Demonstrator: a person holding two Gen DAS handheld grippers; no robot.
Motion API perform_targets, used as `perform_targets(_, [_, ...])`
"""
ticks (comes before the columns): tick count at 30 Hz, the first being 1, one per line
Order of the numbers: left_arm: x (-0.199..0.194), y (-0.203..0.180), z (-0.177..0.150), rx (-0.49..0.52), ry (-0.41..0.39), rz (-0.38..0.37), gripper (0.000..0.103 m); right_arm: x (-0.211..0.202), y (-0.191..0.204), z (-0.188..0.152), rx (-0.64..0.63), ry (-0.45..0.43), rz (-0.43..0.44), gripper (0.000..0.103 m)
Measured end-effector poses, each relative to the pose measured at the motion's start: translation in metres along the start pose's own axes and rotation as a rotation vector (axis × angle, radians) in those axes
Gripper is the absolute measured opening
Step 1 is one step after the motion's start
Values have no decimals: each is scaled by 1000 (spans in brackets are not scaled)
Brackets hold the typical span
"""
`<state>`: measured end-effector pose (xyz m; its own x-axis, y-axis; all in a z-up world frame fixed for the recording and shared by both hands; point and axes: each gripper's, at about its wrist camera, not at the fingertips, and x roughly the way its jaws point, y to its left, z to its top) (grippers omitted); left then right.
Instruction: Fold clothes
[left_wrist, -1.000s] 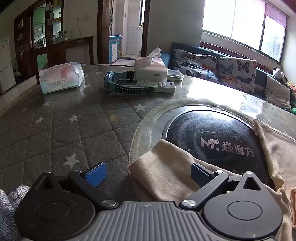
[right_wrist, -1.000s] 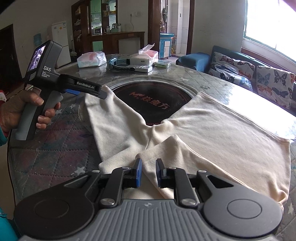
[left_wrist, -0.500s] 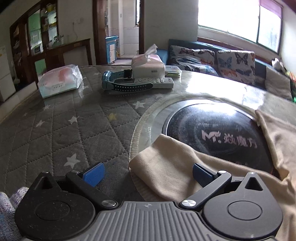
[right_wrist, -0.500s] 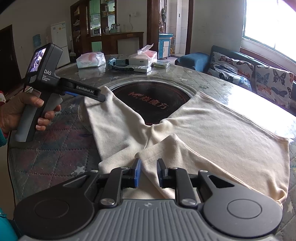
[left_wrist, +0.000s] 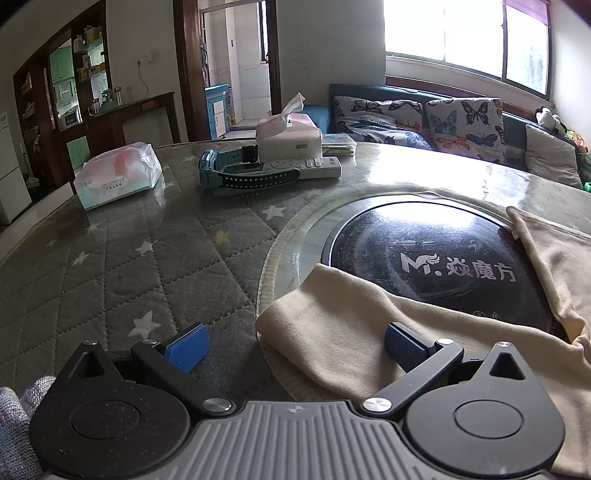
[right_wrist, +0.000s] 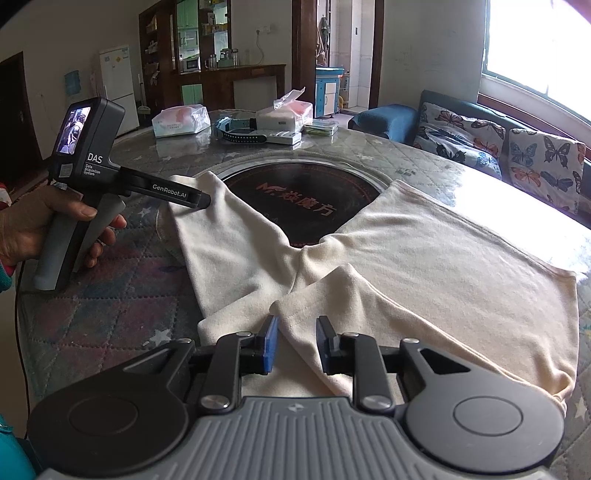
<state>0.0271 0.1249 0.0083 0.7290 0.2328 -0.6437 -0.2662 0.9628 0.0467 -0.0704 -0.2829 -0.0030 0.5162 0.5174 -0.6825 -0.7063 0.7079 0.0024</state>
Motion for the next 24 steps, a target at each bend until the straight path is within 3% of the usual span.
perform_targets(24, [-1,1,-2,-3,-10,-1,103,-1,-8,-4,25,-20,3,25])
